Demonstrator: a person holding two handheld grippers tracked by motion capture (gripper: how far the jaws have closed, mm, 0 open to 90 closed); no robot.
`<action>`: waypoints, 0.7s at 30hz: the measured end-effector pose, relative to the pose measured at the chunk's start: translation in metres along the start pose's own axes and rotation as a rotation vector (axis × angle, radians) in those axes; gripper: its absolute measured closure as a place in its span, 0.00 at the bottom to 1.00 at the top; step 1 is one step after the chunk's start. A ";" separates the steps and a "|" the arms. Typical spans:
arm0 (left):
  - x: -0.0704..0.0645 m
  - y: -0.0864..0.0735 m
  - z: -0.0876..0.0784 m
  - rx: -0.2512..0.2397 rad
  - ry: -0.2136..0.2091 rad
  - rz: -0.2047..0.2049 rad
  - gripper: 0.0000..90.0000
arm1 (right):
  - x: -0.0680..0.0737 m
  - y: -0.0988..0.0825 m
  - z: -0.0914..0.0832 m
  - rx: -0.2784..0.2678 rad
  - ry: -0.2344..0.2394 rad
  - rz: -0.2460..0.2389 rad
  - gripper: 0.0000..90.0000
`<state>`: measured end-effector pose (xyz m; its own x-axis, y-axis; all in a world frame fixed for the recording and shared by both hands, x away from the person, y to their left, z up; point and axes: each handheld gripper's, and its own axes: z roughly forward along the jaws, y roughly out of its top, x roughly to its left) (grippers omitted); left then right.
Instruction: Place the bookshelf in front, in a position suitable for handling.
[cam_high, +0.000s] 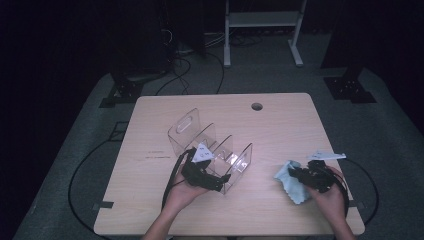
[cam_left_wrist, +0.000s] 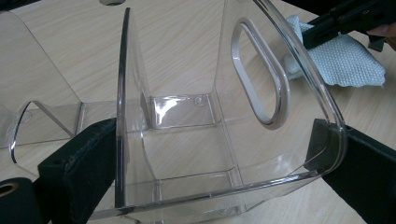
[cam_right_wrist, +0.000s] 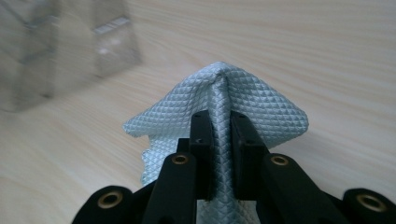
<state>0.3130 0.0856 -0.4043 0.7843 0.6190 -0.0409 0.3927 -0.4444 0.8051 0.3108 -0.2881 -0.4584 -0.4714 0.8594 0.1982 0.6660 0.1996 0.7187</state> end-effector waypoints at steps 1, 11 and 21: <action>0.000 0.000 0.000 0.000 0.000 0.001 0.03 | 0.007 0.004 0.001 -0.006 0.020 -0.005 0.89; -0.002 -0.001 0.000 -0.006 0.011 0.008 0.03 | 0.062 0.057 0.011 -0.162 0.230 -0.069 0.89; -0.006 -0.001 -0.002 -0.002 -0.005 0.022 0.03 | 0.074 0.065 0.031 -0.188 0.254 -0.085 0.88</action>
<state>0.3070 0.0832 -0.4038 0.7949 0.6062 -0.0260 0.3748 -0.4568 0.8068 0.3372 -0.1969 -0.4180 -0.6659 0.6934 0.2753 0.5109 0.1549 0.8456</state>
